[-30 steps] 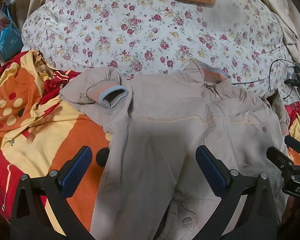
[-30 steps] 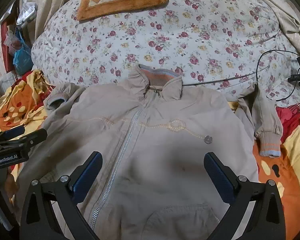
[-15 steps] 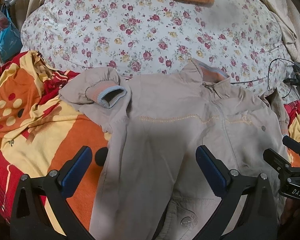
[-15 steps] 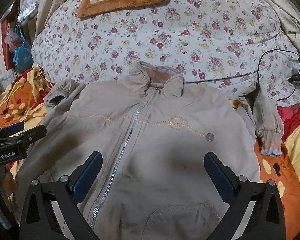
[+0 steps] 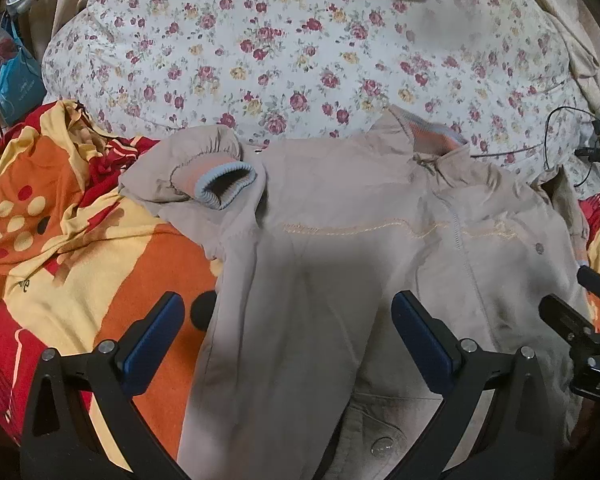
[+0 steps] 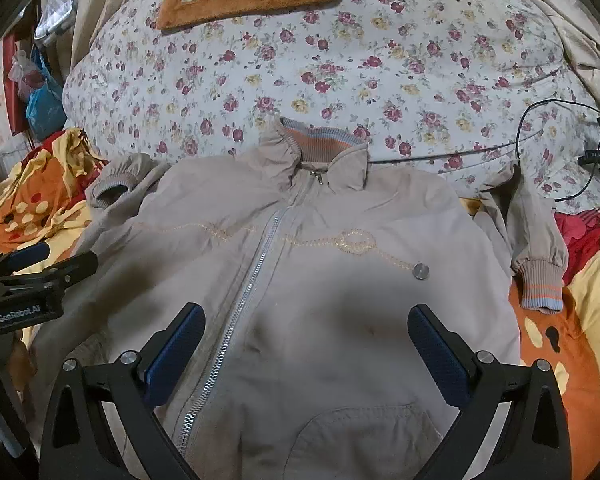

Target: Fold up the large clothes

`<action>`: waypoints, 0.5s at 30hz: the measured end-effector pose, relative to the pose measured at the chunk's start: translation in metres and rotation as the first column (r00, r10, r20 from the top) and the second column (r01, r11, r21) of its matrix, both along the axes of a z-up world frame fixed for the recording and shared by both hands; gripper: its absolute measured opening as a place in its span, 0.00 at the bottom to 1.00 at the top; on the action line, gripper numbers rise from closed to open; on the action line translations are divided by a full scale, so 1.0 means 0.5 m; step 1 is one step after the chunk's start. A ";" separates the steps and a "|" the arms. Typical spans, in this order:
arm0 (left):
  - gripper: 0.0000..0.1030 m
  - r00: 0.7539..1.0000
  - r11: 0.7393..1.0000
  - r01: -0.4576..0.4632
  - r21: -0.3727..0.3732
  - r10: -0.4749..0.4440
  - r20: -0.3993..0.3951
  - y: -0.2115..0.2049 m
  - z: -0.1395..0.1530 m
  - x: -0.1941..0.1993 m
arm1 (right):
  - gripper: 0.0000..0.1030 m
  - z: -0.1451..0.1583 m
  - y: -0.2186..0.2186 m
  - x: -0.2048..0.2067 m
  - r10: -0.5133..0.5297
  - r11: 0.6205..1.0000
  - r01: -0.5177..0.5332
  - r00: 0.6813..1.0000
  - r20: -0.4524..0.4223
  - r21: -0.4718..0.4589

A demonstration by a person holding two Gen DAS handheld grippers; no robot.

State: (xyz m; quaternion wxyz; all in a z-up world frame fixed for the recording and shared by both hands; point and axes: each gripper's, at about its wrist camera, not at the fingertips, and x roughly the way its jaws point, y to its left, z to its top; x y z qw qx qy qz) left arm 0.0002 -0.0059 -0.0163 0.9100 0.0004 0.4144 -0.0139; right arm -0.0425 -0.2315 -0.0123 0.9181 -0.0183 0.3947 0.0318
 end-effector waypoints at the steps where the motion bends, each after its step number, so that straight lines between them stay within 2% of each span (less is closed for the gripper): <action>1: 1.00 1.000 1.000 -0.002 0.001 0.002 -0.004 0.001 -0.002 0.002 | 0.99 0.000 0.001 0.000 0.001 1.000 -0.001 1.000 -0.001 -0.002; 10: 1.00 1.000 1.000 -0.014 0.007 0.015 -0.008 0.002 -0.006 0.006 | 0.99 -0.004 0.005 0.000 0.012 1.000 -0.012 1.000 -0.008 -0.011; 15: 1.00 0.999 1.000 -0.020 0.000 0.020 -0.026 0.004 -0.012 0.010 | 0.99 -0.006 -0.010 0.005 -0.020 1.000 0.020 1.000 -0.017 0.006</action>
